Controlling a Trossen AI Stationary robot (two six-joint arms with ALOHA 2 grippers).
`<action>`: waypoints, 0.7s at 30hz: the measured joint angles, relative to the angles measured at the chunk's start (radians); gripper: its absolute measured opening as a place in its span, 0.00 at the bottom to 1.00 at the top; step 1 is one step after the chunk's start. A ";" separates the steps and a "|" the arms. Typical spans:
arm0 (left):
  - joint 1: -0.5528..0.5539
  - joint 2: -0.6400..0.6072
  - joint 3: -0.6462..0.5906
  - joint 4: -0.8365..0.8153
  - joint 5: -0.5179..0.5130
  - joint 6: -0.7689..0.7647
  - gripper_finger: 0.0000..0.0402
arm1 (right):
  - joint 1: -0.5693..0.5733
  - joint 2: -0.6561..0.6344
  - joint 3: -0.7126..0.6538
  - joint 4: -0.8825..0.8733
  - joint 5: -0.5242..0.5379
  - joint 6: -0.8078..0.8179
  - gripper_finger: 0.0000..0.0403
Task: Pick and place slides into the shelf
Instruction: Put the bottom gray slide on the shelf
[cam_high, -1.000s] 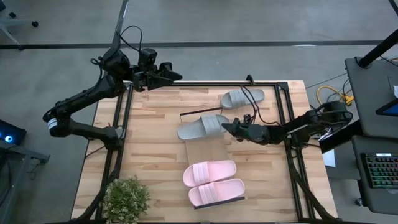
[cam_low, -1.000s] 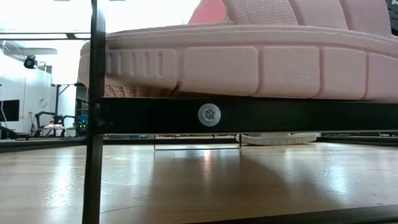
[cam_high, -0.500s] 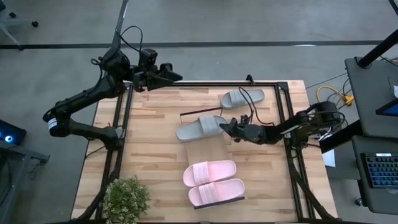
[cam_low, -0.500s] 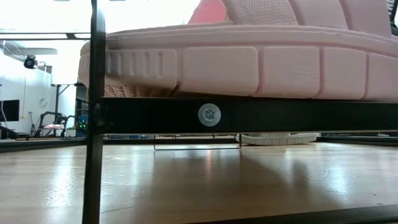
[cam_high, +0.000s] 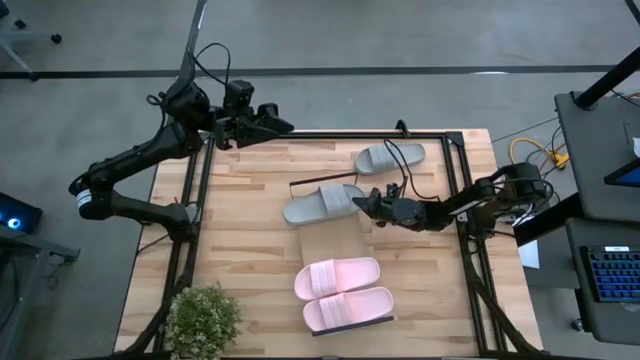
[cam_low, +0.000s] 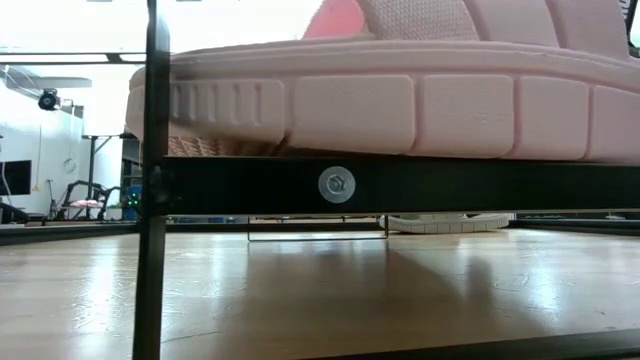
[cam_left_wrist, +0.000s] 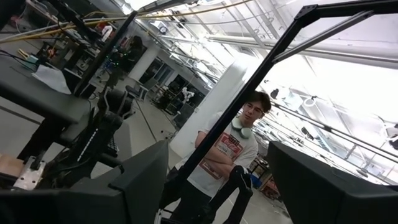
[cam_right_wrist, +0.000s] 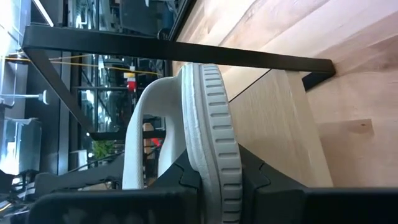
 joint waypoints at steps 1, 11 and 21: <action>-0.002 0.000 0.000 0.000 0.000 0.000 0.65 | -0.001 0.000 0.000 0.000 0.000 0.000 0.08; -0.010 0.000 0.000 0.000 0.000 0.000 0.65 | -0.003 0.000 0.000 -0.024 -0.002 0.009 0.08; -0.029 0.000 0.000 0.001 0.000 -0.001 0.65 | -0.010 0.000 0.002 -0.062 -0.001 0.012 0.08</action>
